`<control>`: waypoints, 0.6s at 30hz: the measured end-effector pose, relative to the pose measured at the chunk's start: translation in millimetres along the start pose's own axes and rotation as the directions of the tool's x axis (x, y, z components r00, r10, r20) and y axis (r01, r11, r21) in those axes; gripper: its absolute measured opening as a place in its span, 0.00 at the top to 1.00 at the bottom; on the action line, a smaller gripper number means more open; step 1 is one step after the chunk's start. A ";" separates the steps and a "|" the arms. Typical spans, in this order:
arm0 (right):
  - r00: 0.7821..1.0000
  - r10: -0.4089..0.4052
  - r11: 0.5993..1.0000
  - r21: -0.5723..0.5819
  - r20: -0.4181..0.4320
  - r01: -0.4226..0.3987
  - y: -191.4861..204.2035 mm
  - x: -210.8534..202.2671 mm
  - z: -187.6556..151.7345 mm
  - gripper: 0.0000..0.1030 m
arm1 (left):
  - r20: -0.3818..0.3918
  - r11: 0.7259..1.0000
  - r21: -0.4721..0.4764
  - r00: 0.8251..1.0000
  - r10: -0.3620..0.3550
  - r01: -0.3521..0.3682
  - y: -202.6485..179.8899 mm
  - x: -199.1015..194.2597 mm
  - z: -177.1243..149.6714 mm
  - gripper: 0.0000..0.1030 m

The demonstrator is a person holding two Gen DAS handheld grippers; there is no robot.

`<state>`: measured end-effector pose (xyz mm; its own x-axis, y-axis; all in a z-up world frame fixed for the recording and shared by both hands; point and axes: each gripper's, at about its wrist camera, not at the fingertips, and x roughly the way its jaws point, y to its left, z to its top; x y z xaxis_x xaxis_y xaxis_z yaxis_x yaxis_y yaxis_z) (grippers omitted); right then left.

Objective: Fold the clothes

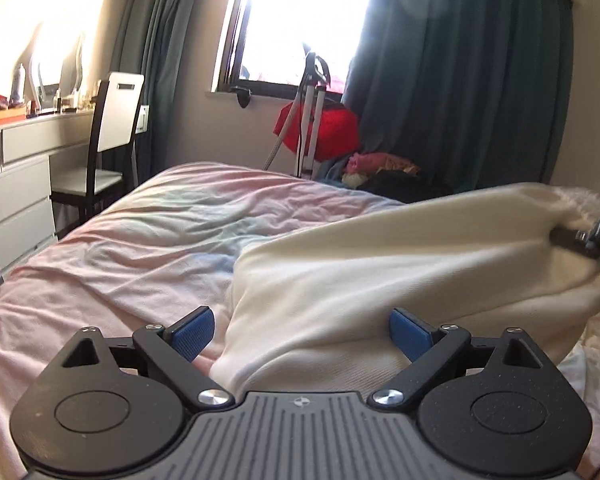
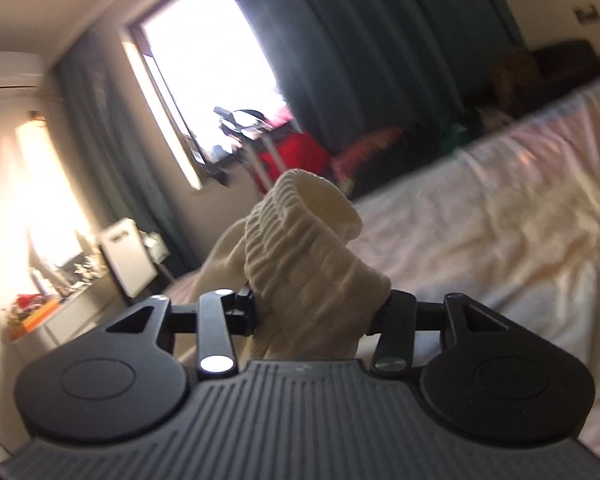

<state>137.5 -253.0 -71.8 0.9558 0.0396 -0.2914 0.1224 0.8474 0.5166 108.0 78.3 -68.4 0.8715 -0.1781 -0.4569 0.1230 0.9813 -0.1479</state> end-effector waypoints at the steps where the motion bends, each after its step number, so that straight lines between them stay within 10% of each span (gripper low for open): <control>1: 0.998 -0.037 0.998 0.055 -0.054 0.040 -12.0 7.7 -4.5 0.45 | -0.019 1.000 -0.001 1.000 0.009 -0.009 0.3 3.1 -1.1 0.07; 7: 0.970 -0.054 0.948 0.292 -0.238 0.124 -53.8 22.9 -30.9 0.12 | -0.085 0.999 -0.027 0.996 0.021 -0.024 3.8 14.9 -5.6 0.07; 13: 0.946 0.043 0.890 0.443 -0.322 0.110 -65.7 27.8 -48.3 0.12 | -0.136 0.987 -0.159 0.990 -0.044 0.022 20.7 21.3 -6.5 0.06; 18: 0.931 0.077 0.900 0.427 -0.356 0.089 -53.3 24.2 -48.9 0.10 | -0.188 0.913 -0.396 0.964 -0.187 0.099 53.6 35.1 -11.3 0.06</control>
<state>141.0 -271.4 -145.7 0.8041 0.2907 -0.5186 0.3098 0.5395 0.7829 139.8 123.8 -102.2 0.7278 -0.3687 -0.5782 0.0106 0.8491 -0.5281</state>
